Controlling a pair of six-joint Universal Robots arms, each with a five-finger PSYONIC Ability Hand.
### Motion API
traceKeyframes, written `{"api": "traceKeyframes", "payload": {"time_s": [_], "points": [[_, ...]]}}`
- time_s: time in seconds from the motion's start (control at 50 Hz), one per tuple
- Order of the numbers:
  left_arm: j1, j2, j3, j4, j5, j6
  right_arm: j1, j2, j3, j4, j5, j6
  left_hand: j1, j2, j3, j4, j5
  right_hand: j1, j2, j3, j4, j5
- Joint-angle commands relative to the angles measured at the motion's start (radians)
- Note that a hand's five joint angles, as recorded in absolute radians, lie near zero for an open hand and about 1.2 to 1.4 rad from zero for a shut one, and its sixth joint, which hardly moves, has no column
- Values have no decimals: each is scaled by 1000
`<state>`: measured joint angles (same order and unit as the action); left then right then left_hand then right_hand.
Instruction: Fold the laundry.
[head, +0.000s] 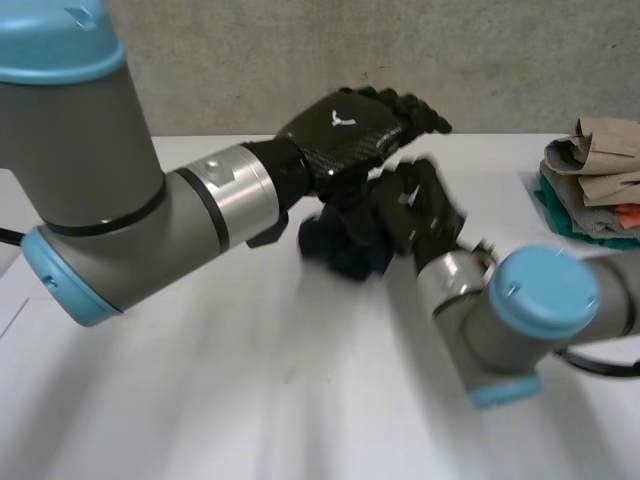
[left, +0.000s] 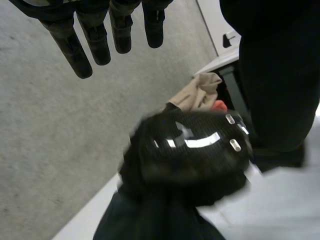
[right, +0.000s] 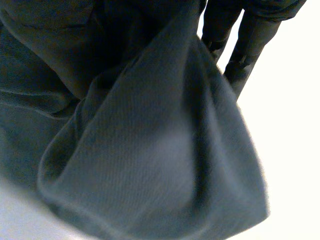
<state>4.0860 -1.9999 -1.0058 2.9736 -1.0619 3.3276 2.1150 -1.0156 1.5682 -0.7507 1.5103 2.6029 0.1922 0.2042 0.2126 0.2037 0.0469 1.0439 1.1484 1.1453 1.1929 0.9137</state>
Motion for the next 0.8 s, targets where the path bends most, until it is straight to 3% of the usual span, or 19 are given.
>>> {"api": "traceKeyframes", "payload": {"time_s": [0.02, 0.14, 0.3, 0.38, 0.54, 0.7, 0.8], "points": [[28, 73, 4, 33, -24, -5, -167, -43, -178, 13, -54, 2, 18, 6, -2, 7, -11, 352, 248, 251, 203, 308], [31, 84, 1, 45, -24, -5, -308, -63, -347, 19, -142, 32, 18, 6, -2, 7, -11, 352, 248, 251, 203, 308], [27, 89, -20, 41, -26, -5, -582, -72, -528, 57, -252, 230, 18, 6, -2, 7, -11, 352, 248, 251, 203, 308], [24, 93, -37, 45, -24, -5, -732, 9, -608, 54, -410, 385, 18, 6, -2, 7, -11, 352, 248, 251, 203, 308], [17, 93, -50, 45, -24, -3, -900, 254, -691, -11, -646, 531, 21, 9, 1, 10, -8, 352, 248, 251, 203, 308], [2, 93, -76, 45, -26, -2, -980, 394, -665, -45, -781, 592, 21, 9, 1, 10, -8, 352, 248, 251, 203, 308], [-1, 92, -82, 45, -27, -2, -1010, 407, -616, -87, -820, 622, 24, 12, 4, 13, -5, 352, 248, 251, 203, 308]]}}
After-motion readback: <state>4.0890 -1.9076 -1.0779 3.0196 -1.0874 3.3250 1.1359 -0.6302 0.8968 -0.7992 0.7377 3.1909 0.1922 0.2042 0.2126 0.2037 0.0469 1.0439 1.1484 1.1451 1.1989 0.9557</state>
